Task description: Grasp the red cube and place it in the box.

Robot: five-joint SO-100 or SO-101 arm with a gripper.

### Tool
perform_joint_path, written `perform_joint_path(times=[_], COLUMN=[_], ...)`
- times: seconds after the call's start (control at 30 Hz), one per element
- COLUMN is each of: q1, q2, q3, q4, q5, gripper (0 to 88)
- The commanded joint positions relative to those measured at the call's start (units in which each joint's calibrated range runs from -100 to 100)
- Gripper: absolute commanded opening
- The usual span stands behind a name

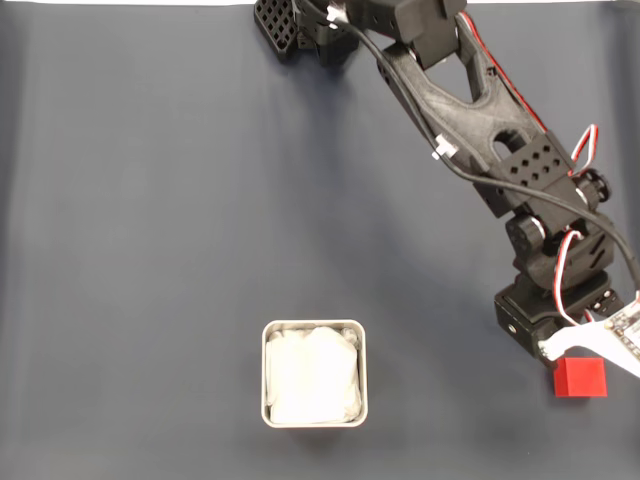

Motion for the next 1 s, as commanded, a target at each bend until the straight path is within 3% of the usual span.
perform_joint_path(times=[0.0,0.97], q1=[-0.65,-0.51], q2=[0.21,10.18], q3=[-4.39,-15.70], q4=[-0.81,-0.89], q5=[-0.54,-0.39], gripper=[33.7,35.1])
